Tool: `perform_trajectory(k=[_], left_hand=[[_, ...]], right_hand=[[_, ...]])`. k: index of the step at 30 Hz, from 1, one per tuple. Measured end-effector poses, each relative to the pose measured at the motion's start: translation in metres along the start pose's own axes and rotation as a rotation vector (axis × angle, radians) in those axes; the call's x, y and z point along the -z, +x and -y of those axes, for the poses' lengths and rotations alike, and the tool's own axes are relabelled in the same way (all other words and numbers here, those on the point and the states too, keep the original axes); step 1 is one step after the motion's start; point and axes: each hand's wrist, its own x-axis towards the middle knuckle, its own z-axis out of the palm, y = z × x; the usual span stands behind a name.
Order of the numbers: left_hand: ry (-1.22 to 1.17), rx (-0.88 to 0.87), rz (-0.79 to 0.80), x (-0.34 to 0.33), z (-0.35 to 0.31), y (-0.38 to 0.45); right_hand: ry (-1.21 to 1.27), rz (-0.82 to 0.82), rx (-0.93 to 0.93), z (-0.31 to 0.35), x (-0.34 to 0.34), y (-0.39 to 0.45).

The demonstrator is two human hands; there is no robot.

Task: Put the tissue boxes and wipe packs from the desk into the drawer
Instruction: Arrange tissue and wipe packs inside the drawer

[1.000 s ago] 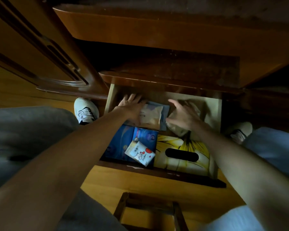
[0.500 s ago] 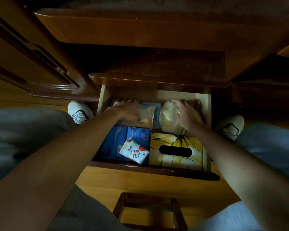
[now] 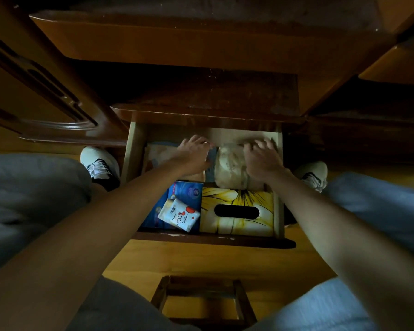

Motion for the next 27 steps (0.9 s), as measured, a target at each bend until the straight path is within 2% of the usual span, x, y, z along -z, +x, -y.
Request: perform_trajectory(k=[2,4,6,10,15,17,20,23,27], left_hand=[[-0.004,-0.051,0.031,-0.006,-0.012,-0.004],[0.035,-0.077,0.05,-0.012,-0.02,-0.009],[0.117,-0.082,0.066,-0.017,-0.026,-0.011],[0.186,-0.067,0.186,-0.023,-0.03,-0.01],[0.304,-0.098,0.294,-0.026,-0.036,-0.004],[0.298,-0.126,0.315,-0.029,-0.042,-0.001],[0.236,-0.143,0.296,-0.032,-0.057,0.007],[0.207,-0.153,0.219,-0.039,-0.074,0.016],[0.064,-0.134,0.244,-0.041,-0.078,0.021]], right_hand=[[-0.252,0.062,0.035,0.005,-0.001,-0.008],[-0.361,0.205,0.06,0.009,-0.006,-0.019],[-0.399,0.278,0.054,0.012,-0.006,-0.027],[-0.488,0.213,0.069,0.013,0.004,-0.029],[-0.408,0.088,0.092,-0.008,0.023,-0.038],[-0.324,-0.004,0.117,-0.023,0.022,-0.042],[-0.035,-0.145,0.12,-0.046,0.025,-0.064],[0.287,-0.269,-0.065,-0.069,0.019,-0.088],[0.515,-0.266,-0.138,-0.084,0.004,-0.097]])
